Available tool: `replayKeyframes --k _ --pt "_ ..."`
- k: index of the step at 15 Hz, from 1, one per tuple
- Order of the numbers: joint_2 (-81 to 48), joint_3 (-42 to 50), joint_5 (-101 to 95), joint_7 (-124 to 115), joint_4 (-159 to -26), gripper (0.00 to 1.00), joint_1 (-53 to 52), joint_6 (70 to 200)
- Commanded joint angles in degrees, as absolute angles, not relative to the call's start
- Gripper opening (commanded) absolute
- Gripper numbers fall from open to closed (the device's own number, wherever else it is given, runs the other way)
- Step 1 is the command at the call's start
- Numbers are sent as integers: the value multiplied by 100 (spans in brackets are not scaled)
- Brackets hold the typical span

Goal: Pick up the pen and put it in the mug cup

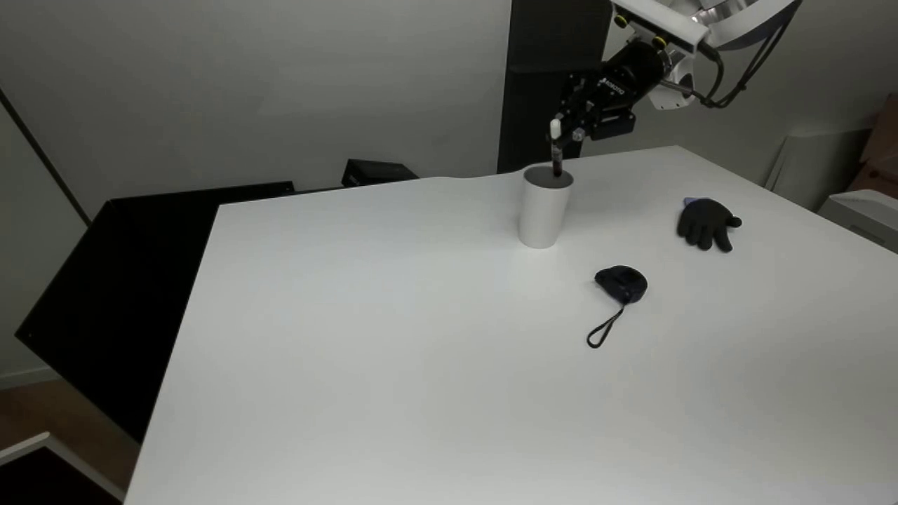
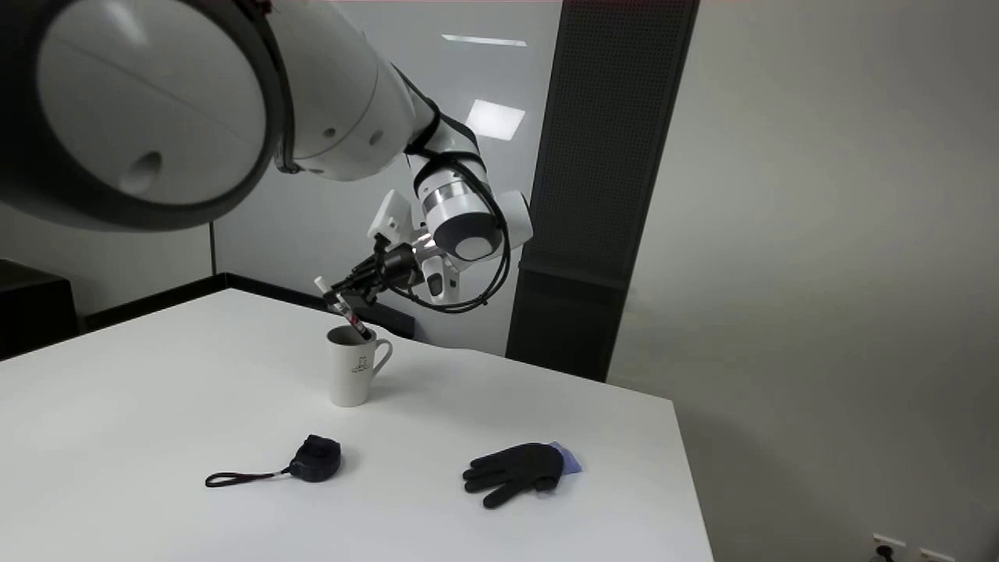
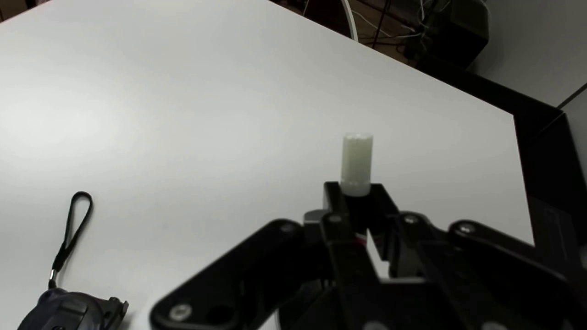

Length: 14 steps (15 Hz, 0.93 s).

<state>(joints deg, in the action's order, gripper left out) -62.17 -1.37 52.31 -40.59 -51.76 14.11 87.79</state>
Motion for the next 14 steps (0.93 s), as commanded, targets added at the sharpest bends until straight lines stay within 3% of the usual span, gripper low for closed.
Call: replayKeyframes --k 1,11,12,14 --pt "-6563 -235 5443 -4389 -4760 7 1609 8577" --pt "-6943 -198 5685 -4359 -4718 7 1718 8494" --pt "-6934 -157 5584 -4281 -4682 53 1665 8478" --pt "-6845 -92 5414 -4215 -4646 59 1580 8447"
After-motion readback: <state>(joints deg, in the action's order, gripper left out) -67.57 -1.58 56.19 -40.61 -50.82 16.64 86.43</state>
